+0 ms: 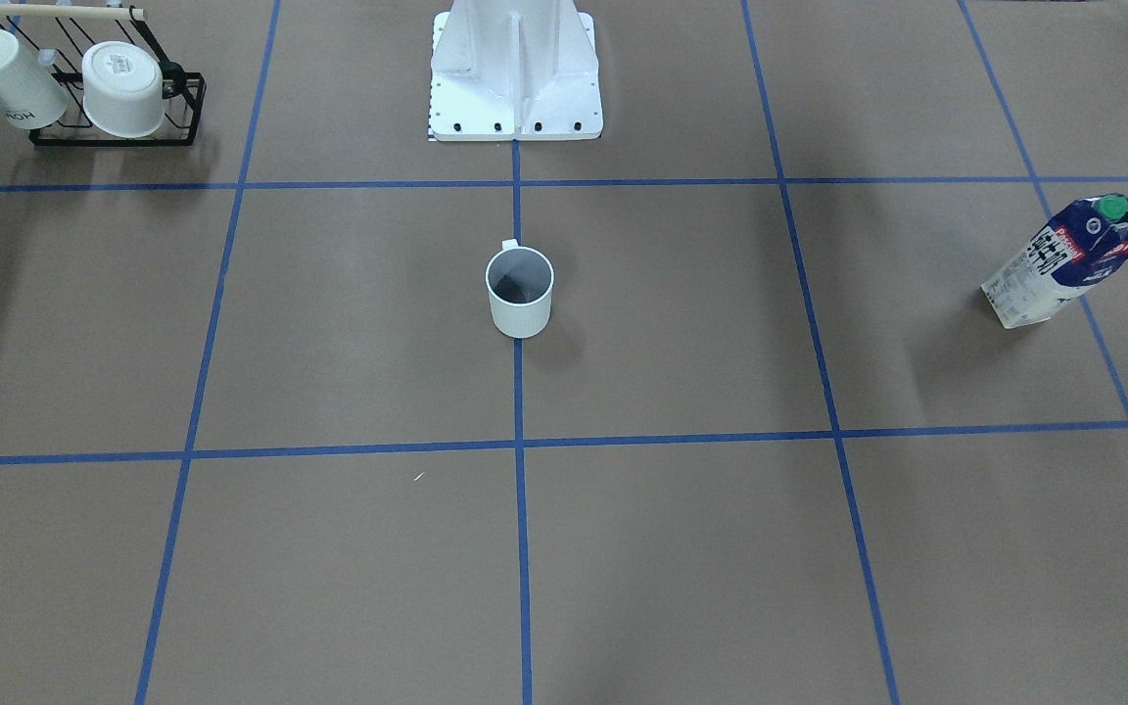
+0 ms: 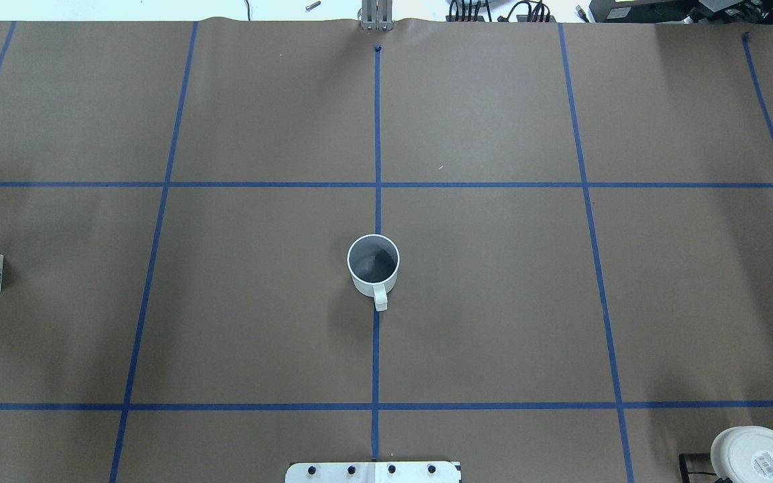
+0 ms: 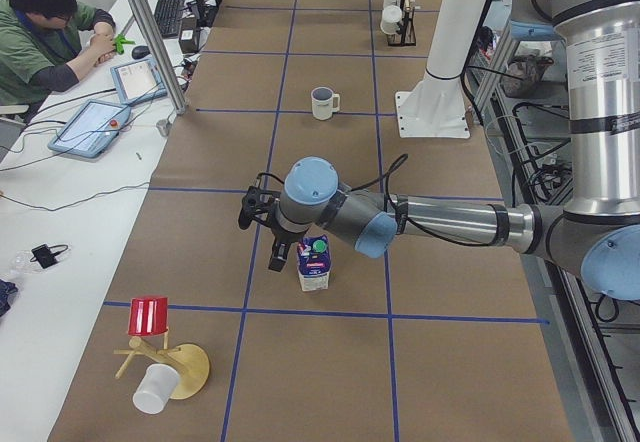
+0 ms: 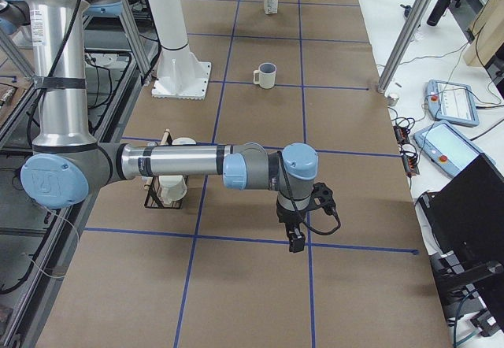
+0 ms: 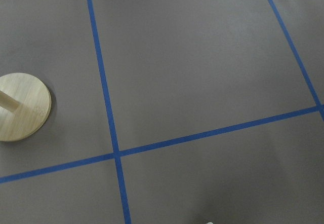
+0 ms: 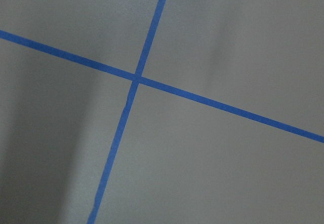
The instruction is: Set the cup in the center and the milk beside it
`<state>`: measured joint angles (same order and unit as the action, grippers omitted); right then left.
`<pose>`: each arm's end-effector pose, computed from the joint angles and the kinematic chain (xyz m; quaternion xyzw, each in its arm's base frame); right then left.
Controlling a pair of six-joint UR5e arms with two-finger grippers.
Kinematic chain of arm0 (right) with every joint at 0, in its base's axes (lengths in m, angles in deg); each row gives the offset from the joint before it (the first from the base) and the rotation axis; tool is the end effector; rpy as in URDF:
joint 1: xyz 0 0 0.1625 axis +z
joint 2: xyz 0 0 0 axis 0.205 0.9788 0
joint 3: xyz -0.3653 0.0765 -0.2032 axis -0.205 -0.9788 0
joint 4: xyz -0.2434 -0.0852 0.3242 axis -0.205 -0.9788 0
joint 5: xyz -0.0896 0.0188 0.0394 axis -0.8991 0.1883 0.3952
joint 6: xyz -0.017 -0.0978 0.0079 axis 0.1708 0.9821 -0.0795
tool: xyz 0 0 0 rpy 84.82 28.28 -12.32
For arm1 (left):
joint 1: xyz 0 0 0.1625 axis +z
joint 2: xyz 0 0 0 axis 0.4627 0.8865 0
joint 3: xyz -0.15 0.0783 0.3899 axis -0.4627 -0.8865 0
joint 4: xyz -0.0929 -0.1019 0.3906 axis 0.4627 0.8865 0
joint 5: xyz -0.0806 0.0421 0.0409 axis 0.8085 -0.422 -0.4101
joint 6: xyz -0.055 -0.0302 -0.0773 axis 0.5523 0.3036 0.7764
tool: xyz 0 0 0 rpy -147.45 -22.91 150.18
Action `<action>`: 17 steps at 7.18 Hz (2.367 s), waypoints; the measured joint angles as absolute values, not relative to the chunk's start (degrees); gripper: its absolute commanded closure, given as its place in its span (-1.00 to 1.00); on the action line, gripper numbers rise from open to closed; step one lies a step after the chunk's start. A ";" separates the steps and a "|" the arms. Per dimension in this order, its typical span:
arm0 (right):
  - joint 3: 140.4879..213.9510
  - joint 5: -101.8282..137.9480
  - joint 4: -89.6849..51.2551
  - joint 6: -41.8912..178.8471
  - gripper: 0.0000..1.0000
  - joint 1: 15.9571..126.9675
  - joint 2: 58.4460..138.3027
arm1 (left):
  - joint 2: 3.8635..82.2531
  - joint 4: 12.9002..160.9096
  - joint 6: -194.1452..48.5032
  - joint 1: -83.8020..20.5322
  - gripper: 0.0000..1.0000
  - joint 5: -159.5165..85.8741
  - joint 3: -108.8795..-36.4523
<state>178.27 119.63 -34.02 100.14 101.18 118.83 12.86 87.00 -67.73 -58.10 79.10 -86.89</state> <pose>0.0712 -0.4929 0.6404 0.0553 -0.2926 -0.1368 0.9448 -0.0270 -0.4362 0.5552 0.1578 0.4303 -0.0125 0.8887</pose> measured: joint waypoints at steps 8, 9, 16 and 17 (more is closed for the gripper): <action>177.29 119.67 -33.88 100.20 -1.00 101.13 118.89 | 4.26 96.07 -53.61 -44.98 -0.30 69.23 -89.91; 177.22 119.65 -33.88 100.24 -1.00 101.13 118.89 | 4.34 96.31 -53.35 -44.36 0.11 69.08 -89.87; 176.80 119.58 -33.78 100.27 -1.00 101.01 118.76 | 4.83 97.16 -53.73 -41.60 1.00 68.92 -89.63; 176.73 119.58 -33.73 100.27 -1.00 100.98 118.75 | 5.05 97.39 -53.76 -41.72 1.00 69.03 -89.72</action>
<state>176.73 119.58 -33.73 100.27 100.98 118.75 5.05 97.39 -53.76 -41.72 69.03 -89.72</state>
